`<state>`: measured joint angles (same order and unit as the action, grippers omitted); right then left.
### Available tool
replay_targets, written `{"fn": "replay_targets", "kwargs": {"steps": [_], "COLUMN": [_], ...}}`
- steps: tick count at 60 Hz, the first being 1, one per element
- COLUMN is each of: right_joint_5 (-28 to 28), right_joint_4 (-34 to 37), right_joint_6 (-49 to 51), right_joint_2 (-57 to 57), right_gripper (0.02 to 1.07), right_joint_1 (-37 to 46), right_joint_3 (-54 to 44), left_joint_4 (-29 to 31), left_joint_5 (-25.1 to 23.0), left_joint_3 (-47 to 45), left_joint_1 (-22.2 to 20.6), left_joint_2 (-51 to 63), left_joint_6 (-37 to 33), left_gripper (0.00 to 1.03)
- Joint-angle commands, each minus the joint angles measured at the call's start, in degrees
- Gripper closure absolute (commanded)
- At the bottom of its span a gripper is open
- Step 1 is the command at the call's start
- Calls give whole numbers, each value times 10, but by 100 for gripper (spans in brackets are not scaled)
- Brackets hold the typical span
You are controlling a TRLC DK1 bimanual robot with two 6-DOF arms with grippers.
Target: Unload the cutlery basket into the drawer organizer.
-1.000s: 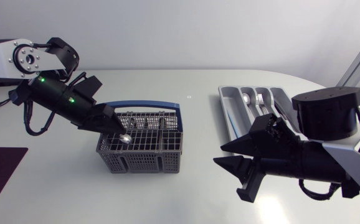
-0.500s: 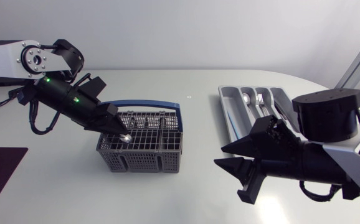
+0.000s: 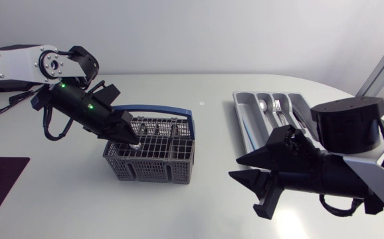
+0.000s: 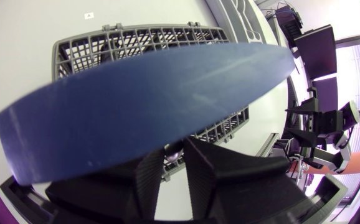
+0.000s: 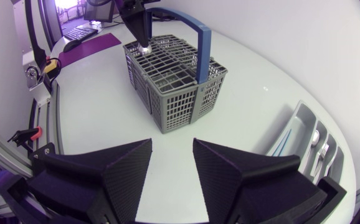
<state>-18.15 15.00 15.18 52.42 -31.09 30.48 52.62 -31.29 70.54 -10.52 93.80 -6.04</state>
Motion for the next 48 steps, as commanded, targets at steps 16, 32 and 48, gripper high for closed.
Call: {"fn": "replay_targets", "kwargs": {"steps": [16, 32, 48], "right_joint_5": [-2, -3, -3], "right_joint_4": [0, 3, 2], "right_joint_6": [-1, -1, -1], "right_joint_2": [-7, -7, -7], "right_gripper": [56, 56, 56], "right_joint_1": [4, 3, 4], "right_joint_3": [-19, -18, -17], "left_joint_4": [13, -6, -52], "left_joint_5": [-8, -8, -7], "left_joint_3": [-13, -52, -97], "left_joint_1": [19, 26, 31], "left_joint_2": [-50, -100, -138], "left_joint_6": [-9, -30, -90], "left_gripper": [98, 98, 98]}}
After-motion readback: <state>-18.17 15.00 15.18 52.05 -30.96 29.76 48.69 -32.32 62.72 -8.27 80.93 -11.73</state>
